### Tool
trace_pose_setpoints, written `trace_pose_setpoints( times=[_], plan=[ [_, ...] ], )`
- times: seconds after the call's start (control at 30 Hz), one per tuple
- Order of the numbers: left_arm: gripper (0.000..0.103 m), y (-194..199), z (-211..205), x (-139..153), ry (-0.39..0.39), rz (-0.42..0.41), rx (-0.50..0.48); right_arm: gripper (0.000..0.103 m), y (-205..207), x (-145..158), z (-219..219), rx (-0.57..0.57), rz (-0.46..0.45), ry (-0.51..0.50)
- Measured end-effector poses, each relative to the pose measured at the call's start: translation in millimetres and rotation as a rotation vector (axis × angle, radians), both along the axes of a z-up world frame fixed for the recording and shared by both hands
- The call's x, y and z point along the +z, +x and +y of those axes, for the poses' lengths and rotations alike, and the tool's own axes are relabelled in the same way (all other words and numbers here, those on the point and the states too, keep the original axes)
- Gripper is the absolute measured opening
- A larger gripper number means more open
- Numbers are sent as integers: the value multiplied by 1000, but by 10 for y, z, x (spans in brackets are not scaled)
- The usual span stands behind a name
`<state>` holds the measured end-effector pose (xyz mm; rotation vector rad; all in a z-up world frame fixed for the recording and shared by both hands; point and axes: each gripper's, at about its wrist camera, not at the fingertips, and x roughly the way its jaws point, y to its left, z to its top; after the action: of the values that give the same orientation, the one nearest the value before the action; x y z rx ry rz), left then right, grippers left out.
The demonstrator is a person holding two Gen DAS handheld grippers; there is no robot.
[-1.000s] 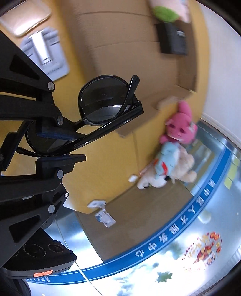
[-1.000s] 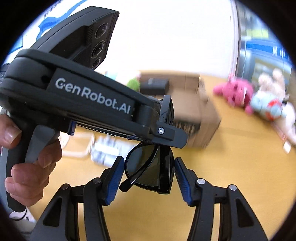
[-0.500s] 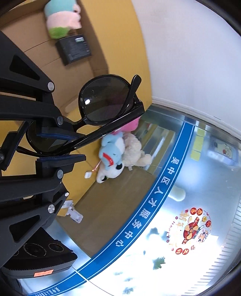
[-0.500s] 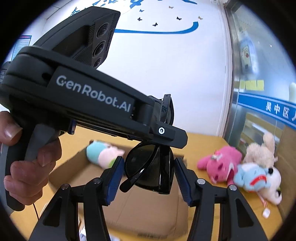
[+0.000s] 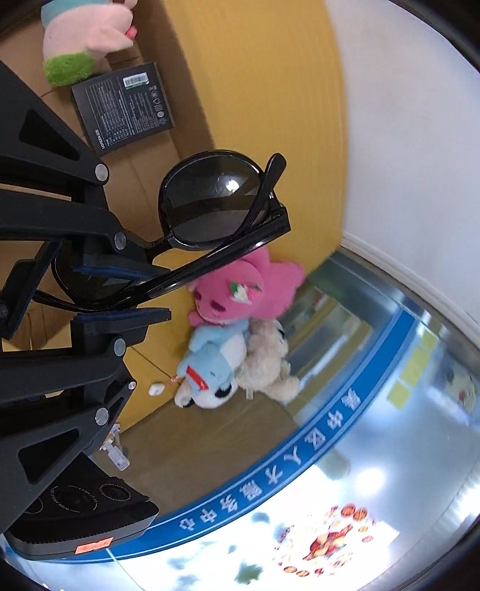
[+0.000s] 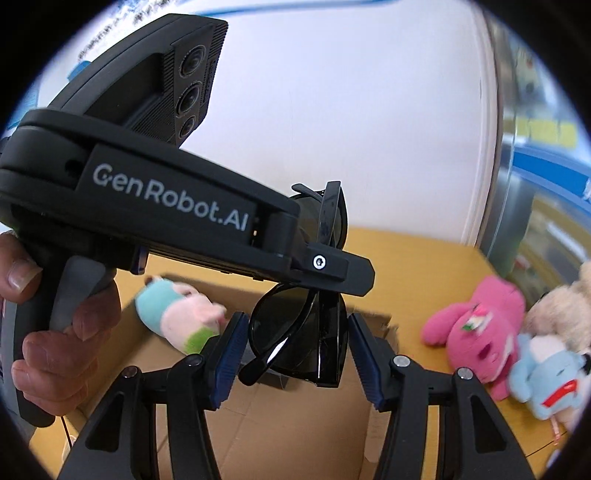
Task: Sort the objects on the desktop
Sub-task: 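Lift the sunglasses with the right gripper and carry them over the cardboard box, then lower the sunglasses into the box and open the right gripper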
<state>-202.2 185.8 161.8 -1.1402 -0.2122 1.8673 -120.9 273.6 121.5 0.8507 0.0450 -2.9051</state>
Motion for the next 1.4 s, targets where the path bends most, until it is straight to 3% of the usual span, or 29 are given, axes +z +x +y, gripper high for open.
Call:
trace_pose_setpoints(
  times=[0.3, 0.4, 0.57, 0.73, 0.9, 0.97, 1.07, 1.13, 1.3, 1.33, 1.4],
  plan=[
    [11, -724, 204, -1239, -51, -257, 11, 55, -746, -935, 211, -35, -272, -68],
    [11, -812, 276, -1498, -77, -315, 8, 55, -868, -1204, 260, -45, -352, -92],
    [11, -883, 386, -1742, -86, -372, -8, 55, -932, -1473, 261, -81, -434, -74],
    [11, -931, 396, -1824, -92, -395, 6, 55, -919, -1541, 249, -94, -461, -84],
    [16, -900, 352, -1779, -137, -397, 22, 55, -843, -1578, 240, -77, -467, -134],
    [30, -848, 316, -1699, -141, -377, 28, 55, -782, -1553, 225, -72, -464, -130],
    [40, -703, 270, -1442, -138, -314, 28, 57, -645, -1431, 188, -60, -432, -116],
    [47, -594, 227, -1235, -135, -264, 31, 65, -514, -1281, 158, -64, -390, -94],
    [51, -85, -36, -477, -159, -41, 82, 73, 21, -807, 95, -85, -267, -29],
    [56, 58, -124, -318, -164, 19, 101, 79, 212, -694, 80, -95, -234, -18],
    [68, 439, -348, 22, -167, 175, 160, 81, 513, -559, 50, -107, -188, -3]
  ],
)
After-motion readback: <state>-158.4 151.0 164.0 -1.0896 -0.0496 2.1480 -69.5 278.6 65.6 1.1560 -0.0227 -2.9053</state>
